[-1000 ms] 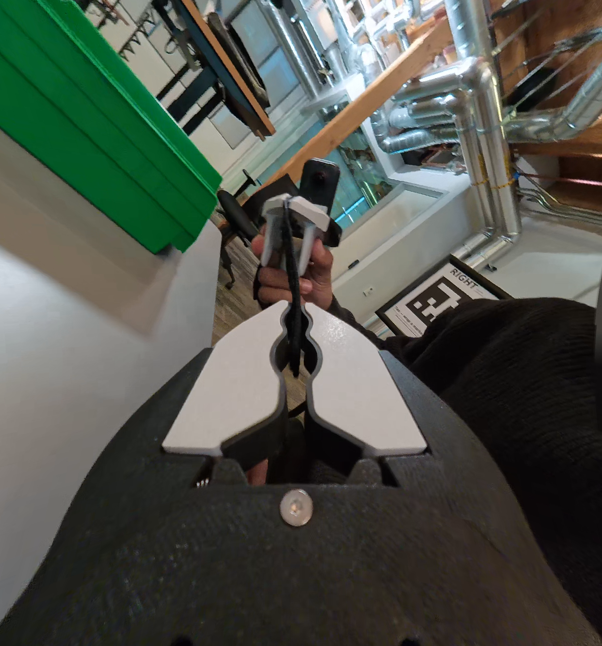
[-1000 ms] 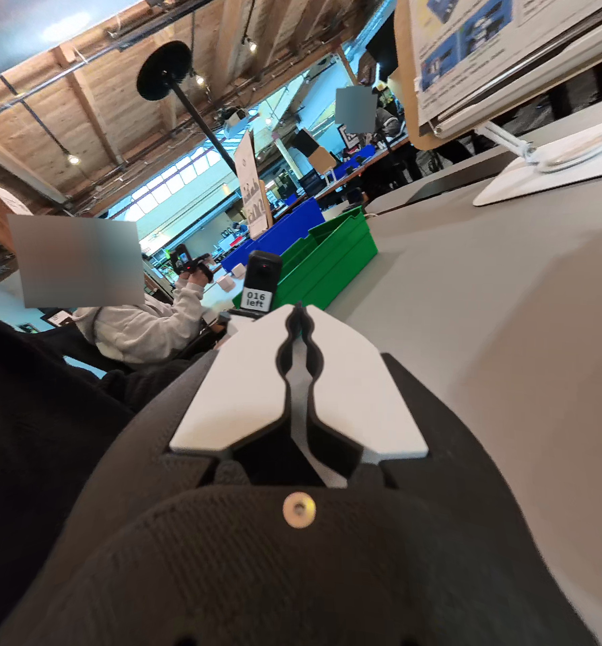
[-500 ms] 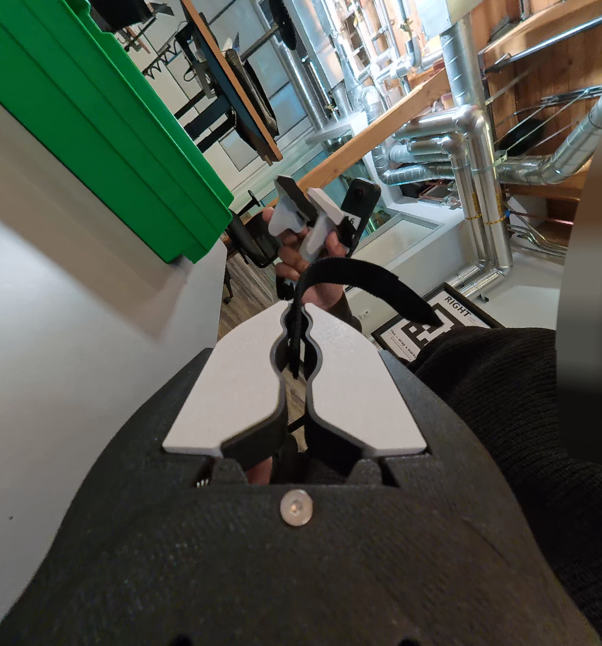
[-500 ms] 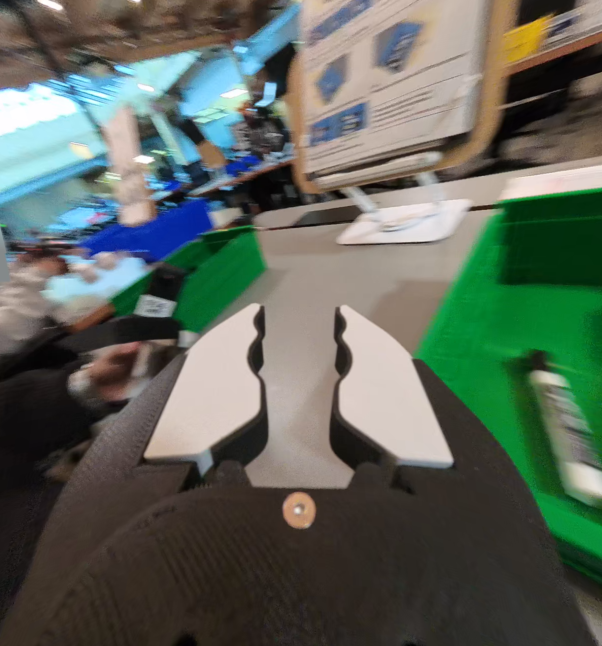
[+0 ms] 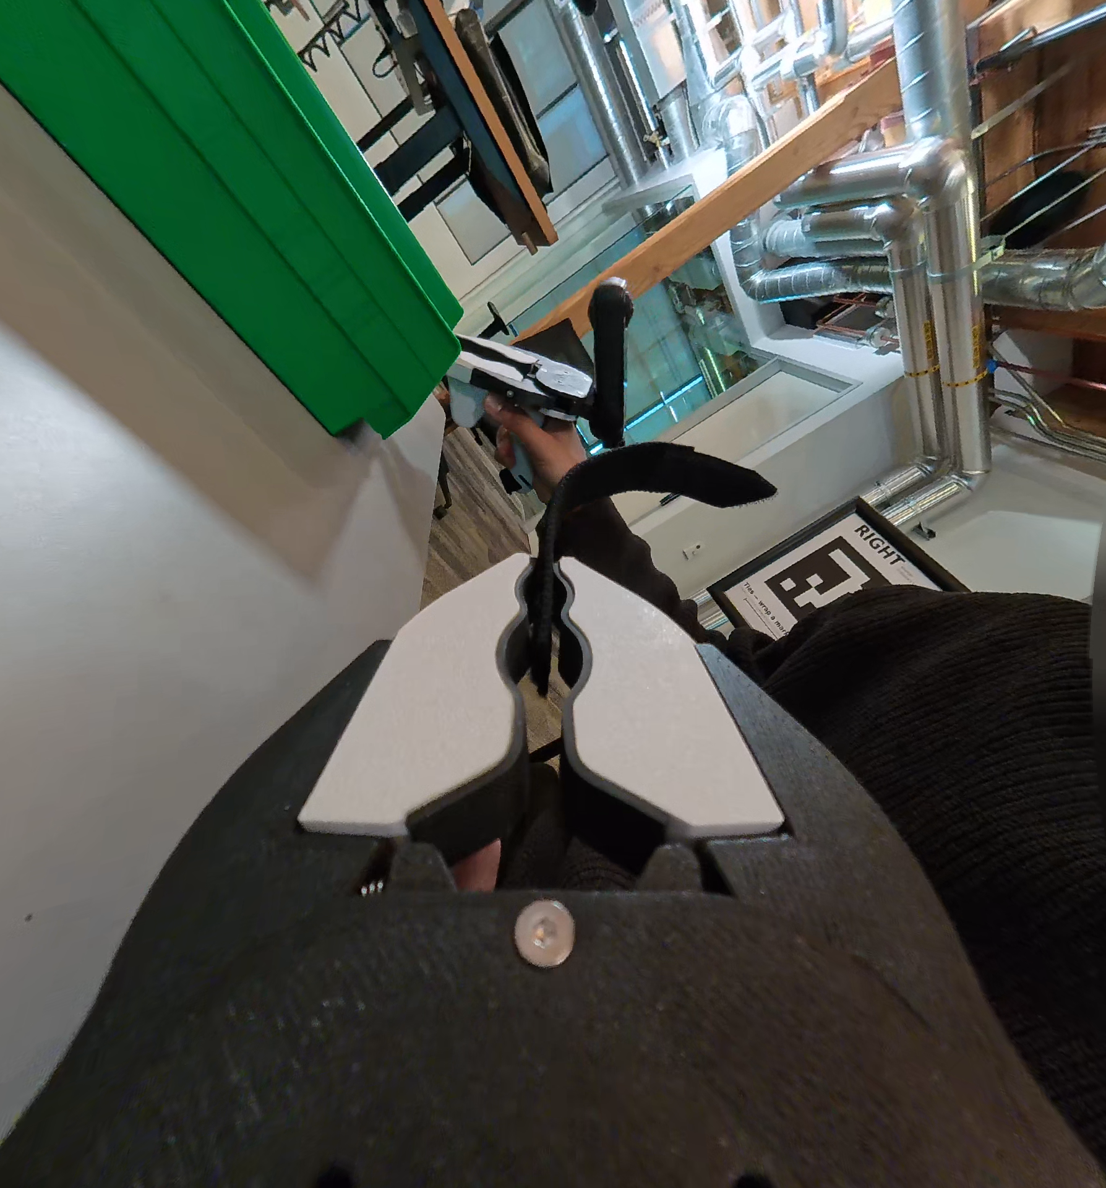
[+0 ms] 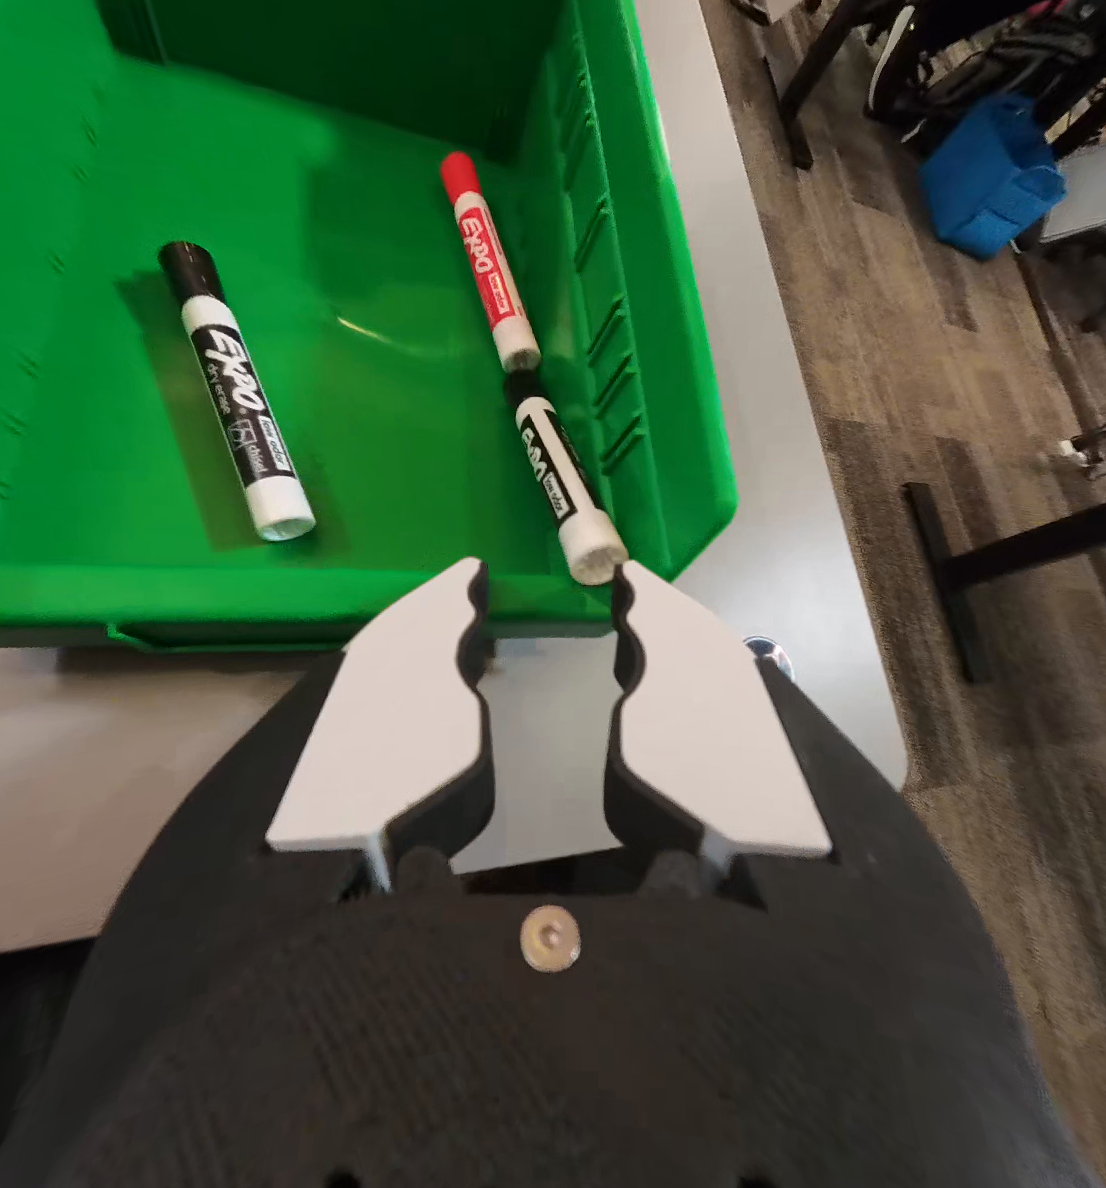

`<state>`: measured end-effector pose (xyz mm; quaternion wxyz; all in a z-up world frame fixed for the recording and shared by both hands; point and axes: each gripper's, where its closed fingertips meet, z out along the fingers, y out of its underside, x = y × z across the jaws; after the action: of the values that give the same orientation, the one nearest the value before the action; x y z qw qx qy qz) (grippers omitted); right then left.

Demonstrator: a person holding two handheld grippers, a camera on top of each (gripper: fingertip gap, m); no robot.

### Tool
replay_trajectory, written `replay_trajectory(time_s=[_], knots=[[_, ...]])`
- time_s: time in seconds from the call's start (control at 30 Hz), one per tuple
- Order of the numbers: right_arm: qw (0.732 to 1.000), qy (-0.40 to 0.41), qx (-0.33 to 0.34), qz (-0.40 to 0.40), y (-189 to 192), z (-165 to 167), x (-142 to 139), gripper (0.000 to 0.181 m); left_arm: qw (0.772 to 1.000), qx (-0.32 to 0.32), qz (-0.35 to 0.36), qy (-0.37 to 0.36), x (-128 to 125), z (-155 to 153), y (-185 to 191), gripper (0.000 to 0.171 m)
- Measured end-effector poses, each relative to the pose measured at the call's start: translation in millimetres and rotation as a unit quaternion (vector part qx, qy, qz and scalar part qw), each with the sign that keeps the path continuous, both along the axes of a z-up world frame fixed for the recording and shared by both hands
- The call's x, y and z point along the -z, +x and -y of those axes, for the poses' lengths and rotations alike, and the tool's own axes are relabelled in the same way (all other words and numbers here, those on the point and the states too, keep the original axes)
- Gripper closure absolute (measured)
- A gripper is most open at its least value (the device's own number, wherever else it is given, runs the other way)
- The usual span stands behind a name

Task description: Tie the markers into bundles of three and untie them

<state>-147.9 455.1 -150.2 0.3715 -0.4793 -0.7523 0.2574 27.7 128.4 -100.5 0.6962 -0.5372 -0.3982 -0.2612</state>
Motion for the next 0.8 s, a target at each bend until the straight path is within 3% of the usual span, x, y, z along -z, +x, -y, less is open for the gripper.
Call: replay_trajectory(time_s=[0.1,0.2,0.37,0.43,0.5,0.63,0.73,0.8], knots=[[0.999,-0.030,-0.011,0.008,-2.8,13.2,6.2,0.148,1.000,0.003,0.004,0.001,1.2,-0.5,0.3,0.170],[0.984,-0.138,-0.112,0.019,6.2,56.1,-0.6,0.148,1.000,0.008,0.009,0.005,1.5,-1.1,1.1,0.170],[0.981,-0.160,-0.105,-0.016,7.3,55.0,-25.4,0.148,1.000,0.005,0.008,0.003,1.5,0.1,0.8,0.170],[0.972,-0.198,-0.128,-0.020,15.0,70.4,-38.9,0.148,1.000,0.001,0.010,0.000,2.6,0.6,-0.5,0.170],[0.945,-0.268,-0.185,-0.011,31.3,106.1,-57.3,0.148,1.000,-0.004,0.015,-0.007,5.9,0.9,-2.4,0.170],[0.862,-0.394,-0.316,0.035,80.4,193.4,-90.0,0.142,0.999,-0.016,0.022,-0.022,11.7,3.0,-6.0,0.170],[0.817,-0.431,-0.375,0.077,117.4,245.5,-93.4,0.135,0.998,-0.029,0.029,-0.050,20.0,5.5,-9.1,0.170],[0.803,-0.433,-0.394,0.109,137.7,271.4,-87.4,0.124,0.995,-0.038,0.026,-0.084,28.6,6.4,-10.8,0.170]])
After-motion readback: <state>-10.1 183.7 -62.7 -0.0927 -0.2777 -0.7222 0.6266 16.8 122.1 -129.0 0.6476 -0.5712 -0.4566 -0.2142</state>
